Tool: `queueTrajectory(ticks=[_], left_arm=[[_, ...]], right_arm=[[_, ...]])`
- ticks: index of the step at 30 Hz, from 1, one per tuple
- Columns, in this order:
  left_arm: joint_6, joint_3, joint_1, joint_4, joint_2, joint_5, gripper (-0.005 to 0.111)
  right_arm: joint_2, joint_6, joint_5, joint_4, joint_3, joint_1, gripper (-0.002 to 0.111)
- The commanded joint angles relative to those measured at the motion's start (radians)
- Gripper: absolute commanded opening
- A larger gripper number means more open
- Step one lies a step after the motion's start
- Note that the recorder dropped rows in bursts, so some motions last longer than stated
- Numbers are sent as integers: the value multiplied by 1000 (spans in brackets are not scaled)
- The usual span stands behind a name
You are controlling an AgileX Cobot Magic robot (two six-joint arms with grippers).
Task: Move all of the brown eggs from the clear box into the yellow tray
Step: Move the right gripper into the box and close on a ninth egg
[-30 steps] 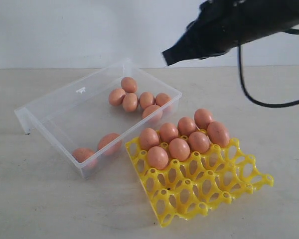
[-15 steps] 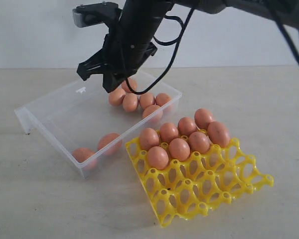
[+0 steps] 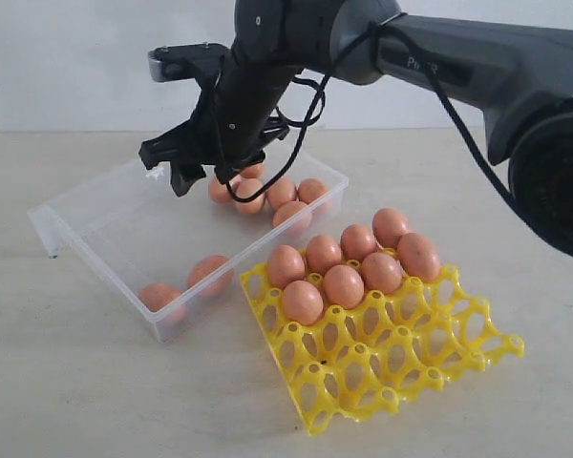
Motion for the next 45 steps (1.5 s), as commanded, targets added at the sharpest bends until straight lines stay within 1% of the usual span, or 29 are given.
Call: queueTrajectory(ticks=[1, 4, 8, 21, 27, 37, 39, 40, 41, 42, 43, 45], left_arm=[[0, -1, 3, 2, -2, -4, -4], [0, -1, 3, 2, -2, -4, -4], [0, -1, 3, 2, -2, -4, -4], [0, -1, 3, 2, -2, -4, -4], [0, -1, 3, 2, -2, -4, -4], [0, -1, 3, 2, -2, -4, -4], [0, -1, 3, 2, -2, -4, -4], [0, -1, 3, 2, -2, -4, -4], [0, -1, 3, 2, -2, -4, -4], [0, -1, 3, 2, -2, -4, -4], [0, -1, 3, 2, -2, -4, -4], [0, -1, 3, 2, -2, -4, -4]], right_arm=[[15, 255, -157, -84, -8, -2, 58], [29, 411, -228, -188, -8, -2, 58], [64, 565, -230, -326, -8, -2, 58], [166, 650, -279, -424, -8, -6, 58], [186, 695, -238, -424, -8, -32, 58], [204, 695, -263, -423, -8, -41, 57], [211, 695, -261, -423, -8, -41, 48], [213, 695, -253, -416, -8, -41, 38], [214, 694, -237, -417, -8, -41, 26], [214, 689, -220, -417, -8, -41, 11], [214, 687, -207, -415, -8, -41, 0], [214, 690, -204, -413, -8, -41, 0]])
